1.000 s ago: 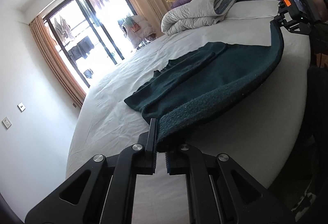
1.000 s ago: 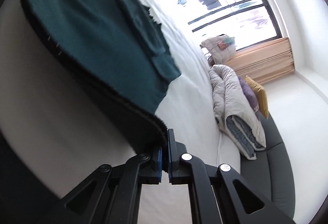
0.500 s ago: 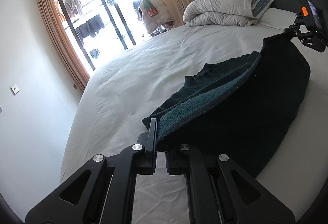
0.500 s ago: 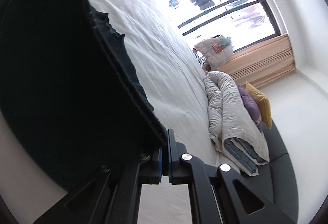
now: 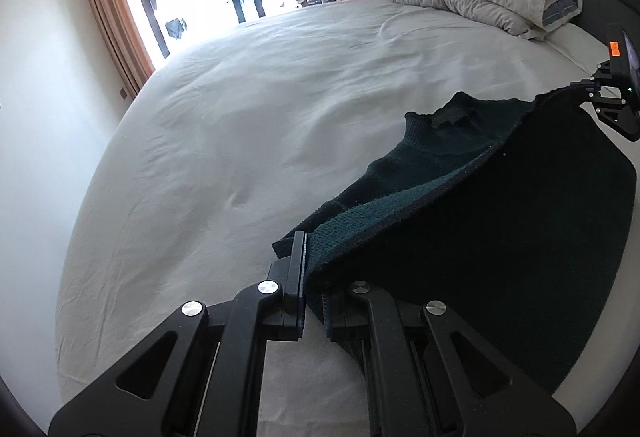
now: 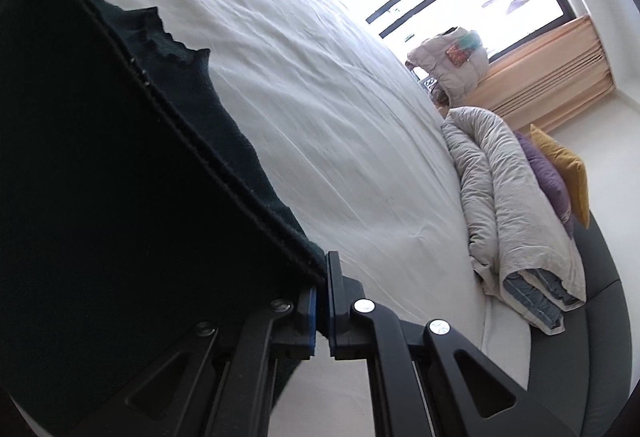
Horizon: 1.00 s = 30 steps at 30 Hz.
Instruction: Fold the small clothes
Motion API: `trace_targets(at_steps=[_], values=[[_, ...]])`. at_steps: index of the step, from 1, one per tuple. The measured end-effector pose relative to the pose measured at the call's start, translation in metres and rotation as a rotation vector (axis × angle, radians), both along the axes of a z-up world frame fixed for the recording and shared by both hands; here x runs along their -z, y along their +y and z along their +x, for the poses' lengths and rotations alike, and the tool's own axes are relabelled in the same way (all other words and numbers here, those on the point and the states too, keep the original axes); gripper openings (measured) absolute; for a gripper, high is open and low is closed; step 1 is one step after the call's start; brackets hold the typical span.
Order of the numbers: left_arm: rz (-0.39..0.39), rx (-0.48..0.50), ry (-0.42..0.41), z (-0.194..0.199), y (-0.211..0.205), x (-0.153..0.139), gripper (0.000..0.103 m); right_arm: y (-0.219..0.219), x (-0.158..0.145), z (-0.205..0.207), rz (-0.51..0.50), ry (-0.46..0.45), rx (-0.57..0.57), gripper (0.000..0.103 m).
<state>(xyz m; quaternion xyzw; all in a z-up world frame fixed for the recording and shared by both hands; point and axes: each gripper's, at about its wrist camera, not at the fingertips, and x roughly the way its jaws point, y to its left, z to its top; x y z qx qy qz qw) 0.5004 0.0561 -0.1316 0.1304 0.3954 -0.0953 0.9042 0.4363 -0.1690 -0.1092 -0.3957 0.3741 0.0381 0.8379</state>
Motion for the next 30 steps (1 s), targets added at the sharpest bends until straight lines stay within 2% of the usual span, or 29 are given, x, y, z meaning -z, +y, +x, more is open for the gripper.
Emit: trace_targets(at_steps=[5,9,14,27,30], values=[[-0.087,-0.012,0.126,0.038,0.014,0.026,0.005,-0.005,0.016,0.031,0.018,0.053,0.033,0.003],[-0.079,-0.007,0.145,0.051,0.016,0.033,0.005,0.0,0.027,0.042,0.001,0.07,0.048,0.003],[-0.113,-0.001,0.211,0.071,0.02,0.037,0.005,0.003,0.034,0.048,-0.006,0.078,0.071,0.003],[-0.123,-0.065,0.184,0.063,0.023,0.044,0.005,0.002,0.032,0.069,0.056,0.057,0.132,0.004],[-0.107,-0.078,0.156,0.059,0.019,0.045,0.007,0.0,0.048,0.079,0.092,0.137,0.167,0.006]])
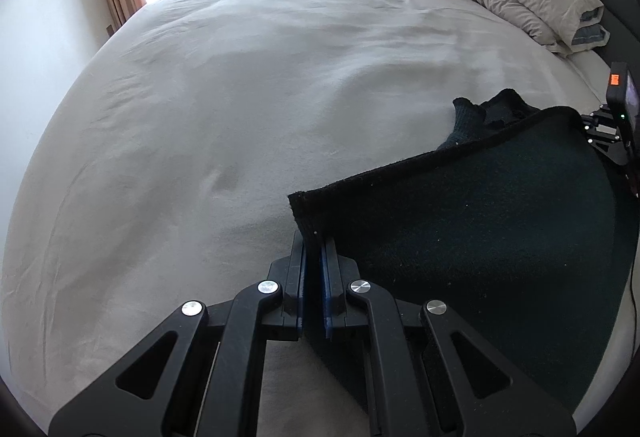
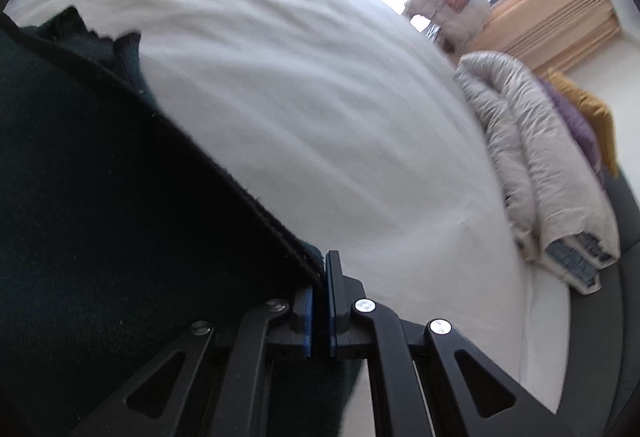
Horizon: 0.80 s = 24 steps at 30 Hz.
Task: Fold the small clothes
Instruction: 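Open both grippers and release the folded sweater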
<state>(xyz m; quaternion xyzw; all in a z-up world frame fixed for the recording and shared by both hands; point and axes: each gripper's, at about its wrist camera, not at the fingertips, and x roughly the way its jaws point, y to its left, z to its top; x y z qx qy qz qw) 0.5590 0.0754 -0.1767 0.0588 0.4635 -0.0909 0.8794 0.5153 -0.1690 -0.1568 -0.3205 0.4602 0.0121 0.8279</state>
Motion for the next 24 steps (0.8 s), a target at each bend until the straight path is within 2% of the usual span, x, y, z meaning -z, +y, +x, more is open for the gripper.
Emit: trace_targets(at_steps=[2,3,4,5,6,7,8,10,11,13,14,15,16,18,19,20,24], values=[[-0.009,-0.005,-0.022,-0.005,0.001,-0.002,0.009,0.004,0.001,-0.002,-0.026,-0.028,-0.002,0.013],[-0.018,-0.009,-0.028,-0.008,0.002,-0.004,0.009,0.003,0.0,-0.002,-0.024,-0.042,0.014,0.028],[-0.021,-0.01,-0.033,-0.01,0.004,-0.006,0.009,-0.001,-0.004,-0.003,-0.012,-0.062,0.039,0.054],[-0.015,-0.013,-0.038,-0.012,0.006,-0.009,0.01,-0.008,-0.008,-0.003,0.004,-0.084,0.07,0.071],[-0.009,-0.021,-0.044,-0.014,0.008,-0.013,0.011,-0.017,-0.014,-0.003,0.024,-0.106,0.108,0.097],[0.002,-0.031,-0.051,-0.016,0.01,-0.017,0.017,-0.027,-0.02,-0.004,0.048,-0.122,0.145,0.102],[0.028,-0.05,-0.062,-0.019,0.012,-0.022,0.024,-0.038,-0.025,-0.006,0.076,-0.122,0.181,0.102],[0.142,-0.11,-0.105,-0.024,0.015,-0.034,0.029,-0.055,-0.031,-0.009,0.094,-0.108,0.246,0.102],[0.174,-0.135,-0.123,-0.026,0.017,-0.039,0.03,-0.063,-0.035,-0.012,0.095,-0.113,0.276,0.102],[0.182,-0.202,-0.16,-0.033,0.023,-0.056,0.03,-0.077,-0.044,-0.023,0.101,-0.137,0.339,0.097],[0.148,-0.217,-0.184,-0.038,0.023,-0.065,0.03,-0.086,-0.05,-0.028,0.135,-0.154,0.38,0.094],[0.087,-0.192,-0.214,-0.047,0.017,-0.077,0.03,-0.095,-0.057,-0.036,0.208,-0.176,0.431,0.087],[0.064,-0.155,-0.226,-0.053,0.007,-0.083,0.03,-0.105,-0.065,-0.043,0.309,-0.192,0.476,0.083],[0.07,-0.081,-0.229,-0.064,-0.025,-0.085,0.037,-0.123,-0.075,-0.053,0.577,-0.205,0.521,0.077],[0.065,-0.052,-0.222,-0.066,-0.038,-0.082,0.062,-0.122,-0.076,-0.055,0.684,-0.198,0.501,0.075],[0.053,-0.028,-0.219,-0.068,-0.052,-0.077,0.073,-0.113,-0.076,-0.056,0.768,-0.18,0.46,0.075],[0.081,0.001,-0.177,-0.074,-0.093,-0.046,0.073,-0.056,-0.062,-0.051,0.858,-0.081,0.309,0.075]])
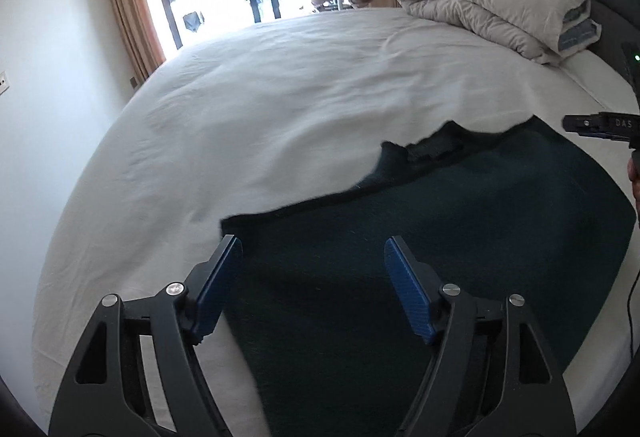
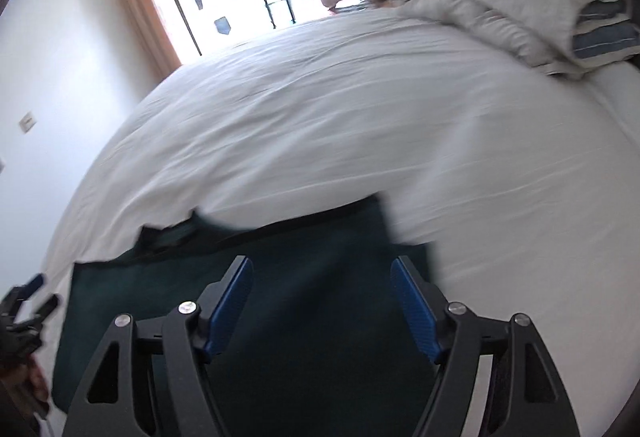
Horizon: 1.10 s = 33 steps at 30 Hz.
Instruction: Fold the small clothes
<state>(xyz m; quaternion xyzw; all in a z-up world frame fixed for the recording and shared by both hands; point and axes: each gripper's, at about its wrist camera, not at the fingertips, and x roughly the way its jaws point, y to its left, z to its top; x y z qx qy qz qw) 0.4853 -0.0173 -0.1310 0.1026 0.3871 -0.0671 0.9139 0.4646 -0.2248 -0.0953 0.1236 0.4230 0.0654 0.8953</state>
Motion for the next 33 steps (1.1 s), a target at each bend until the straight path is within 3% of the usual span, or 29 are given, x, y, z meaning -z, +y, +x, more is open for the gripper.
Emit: trace_targets(at_steps=[2,5,7,12,13,14,15,18,24,26,27,29,30,32,33], values=[[0.054,0.009,0.026,-0.004,-0.016,0.018,0.073,0.025,0.022,0.005,0.004,0.059,-0.041,0.074],[0.125,0.029,0.028,-0.017,-0.028,0.033,0.073,0.026,0.052,0.006,-0.041,0.106,-0.024,0.07],[0.131,0.025,0.027,-0.022,-0.025,0.038,0.073,0.017,0.054,-0.003,-0.025,0.072,-0.016,0.052],[0.107,-0.054,0.008,-0.029,-0.004,0.032,0.073,-0.004,0.062,-0.036,0.002,0.049,0.064,0.03],[0.12,-0.061,0.0,-0.03,-0.002,0.033,0.073,-0.009,0.063,-0.041,0.013,0.042,0.084,0.005],[0.142,-0.066,0.008,-0.027,0.002,0.036,0.074,-0.016,0.067,-0.044,-0.019,0.045,0.124,0.0],[0.153,-0.064,0.038,-0.022,0.005,0.045,0.074,-0.024,0.071,-0.043,0.023,0.037,0.132,0.0],[0.069,-0.083,0.06,-0.019,0.019,0.052,0.077,-0.046,0.079,-0.046,0.174,0.034,0.153,0.0],[-0.028,-0.125,0.066,-0.034,0.031,0.034,0.078,-0.055,0.074,-0.083,0.213,-0.004,0.276,0.0],[-0.105,-0.105,0.061,-0.045,0.028,0.023,0.078,-0.055,0.062,-0.102,0.333,-0.041,0.322,0.023],[-0.181,-0.089,0.069,-0.051,0.025,0.017,0.078,-0.047,0.052,-0.107,0.377,-0.096,0.288,0.041],[-0.312,-0.047,0.089,-0.049,0.014,0.014,0.078,-0.017,0.038,-0.105,0.462,-0.149,0.157,0.053],[-0.331,-0.033,0.111,-0.048,0.007,0.018,0.078,0.002,0.036,-0.099,0.508,-0.137,0.069,0.059],[-0.202,-0.06,0.181,-0.041,-0.009,0.04,0.077,0.047,0.041,-0.087,0.584,-0.067,-0.118,0.059],[-0.184,-0.062,0.182,-0.042,-0.012,0.049,0.078,0.069,0.05,-0.082,0.591,-0.016,-0.189,0.059]])
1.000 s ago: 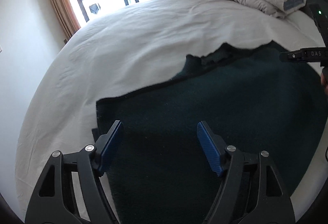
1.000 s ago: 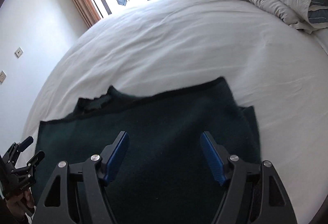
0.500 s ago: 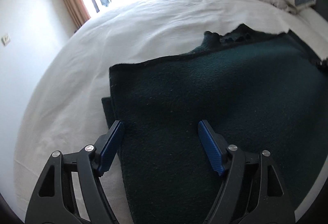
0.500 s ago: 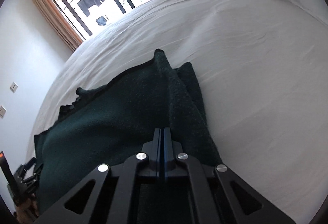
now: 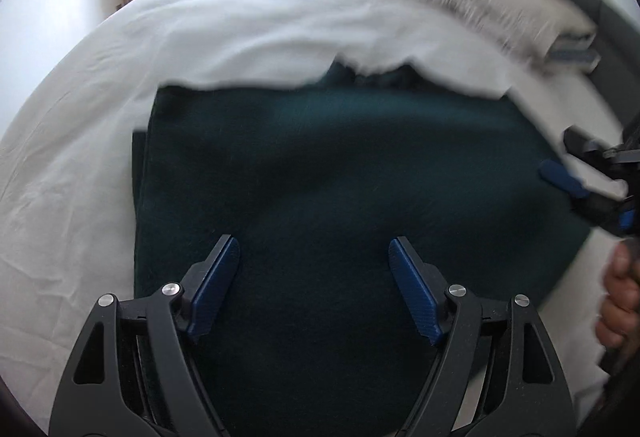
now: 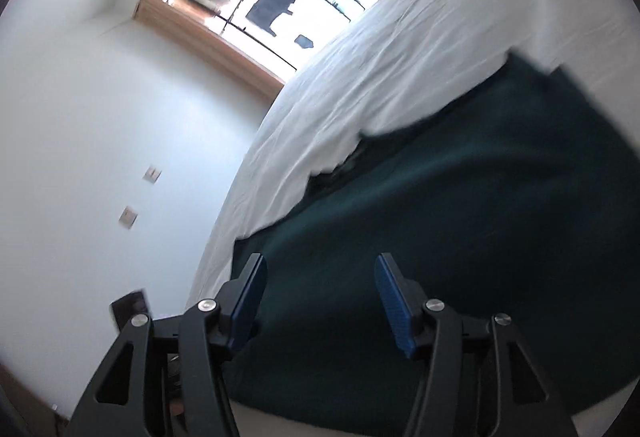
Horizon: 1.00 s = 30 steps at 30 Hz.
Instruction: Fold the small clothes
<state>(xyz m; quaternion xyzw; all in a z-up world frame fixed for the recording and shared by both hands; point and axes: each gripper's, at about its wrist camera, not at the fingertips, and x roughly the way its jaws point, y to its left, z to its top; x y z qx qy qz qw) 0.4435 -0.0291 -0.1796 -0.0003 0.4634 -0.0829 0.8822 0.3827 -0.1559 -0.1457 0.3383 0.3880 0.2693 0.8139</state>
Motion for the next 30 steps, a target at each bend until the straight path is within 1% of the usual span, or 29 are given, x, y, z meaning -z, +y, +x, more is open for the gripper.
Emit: trace_targets(at_steps=[1,2,3,4,5,6,7,9,10,12,14,16,17,18,19,20,21,22,24,26,27,30], values=[[0.006,0.005,-0.017,-0.002,0.0,0.004,0.078,0.014,0.011,0.004,-0.019,0.031,-0.043,0.059],[0.016,0.012,-0.023,-0.003,-0.001,0.004,0.078,0.021,0.025,0.006,-0.051,0.066,-0.051,0.055],[0.035,0.015,-0.019,-0.005,-0.002,0.004,0.078,0.019,0.035,0.005,-0.057,0.066,-0.03,0.038],[0.043,0.017,-0.017,-0.005,-0.003,0.004,0.078,0.011,0.041,0.004,-0.033,0.052,-0.005,0.023],[0.045,0.017,-0.015,-0.004,-0.003,0.004,0.078,-0.001,0.047,0.003,0.01,0.058,0.02,0.017],[0.04,0.015,-0.014,-0.005,-0.001,0.006,0.078,-0.017,0.054,0.0,0.048,0.074,0.063,0.007],[0.04,0.015,-0.016,-0.005,-0.001,0.006,0.078,-0.031,0.058,-0.004,0.064,0.081,0.11,0.003],[0.043,0.015,-0.026,-0.004,-0.002,0.009,0.078,-0.062,0.06,-0.015,0.066,0.069,0.205,0.003],[0.042,0.015,-0.03,-0.004,-0.001,0.009,0.078,-0.079,0.059,-0.027,0.058,0.061,0.254,0.003],[0.04,0.014,-0.033,-0.004,0.002,0.01,0.078,-0.115,0.061,-0.045,0.049,0.061,0.375,0.003],[0.038,0.014,-0.036,-0.004,0.002,0.01,0.078,-0.153,0.067,-0.068,0.101,0.06,0.492,0.001],[0.038,0.014,-0.04,-0.006,0.003,0.01,0.078,-0.171,0.068,-0.087,0.082,0.059,0.574,0.004],[0.039,0.014,-0.043,-0.007,0.003,0.01,0.078,-0.178,0.066,-0.093,0.08,0.052,0.598,0.009],[0.039,0.013,-0.045,-0.006,0.002,0.01,0.078,-0.18,0.063,-0.101,0.064,0.044,0.634,0.028],[0.038,0.012,-0.046,-0.006,0.002,0.01,0.078,-0.178,0.057,-0.109,0.034,0.035,0.675,0.041],[0.036,0.012,-0.048,-0.006,0.002,0.01,0.078,-0.177,0.051,-0.118,0.013,0.01,0.697,0.047],[0.032,0.012,-0.051,-0.007,0.003,0.01,0.078,-0.173,0.044,-0.125,0.002,-0.014,0.705,0.06],[0.025,0.011,-0.057,-0.008,0.004,0.009,0.078,-0.163,0.039,-0.128,0.003,-0.032,0.703,0.066],[0.005,-0.001,-0.073,-0.017,0.01,0.004,0.078,-0.144,0.032,-0.128,0.032,-0.074,0.646,0.067],[-0.012,-0.025,-0.077,-0.024,0.016,0.001,0.078,-0.128,0.025,-0.127,0.018,-0.094,0.567,0.069],[-0.036,-0.046,-0.078,-0.03,0.022,-0.003,0.078,-0.122,0.019,-0.127,0.007,-0.1,0.52,0.069],[-0.138,-0.108,-0.111,-0.053,0.044,-0.016,0.078,-0.07,0.02,-0.104,0.008,-0.082,0.414,0.069]])
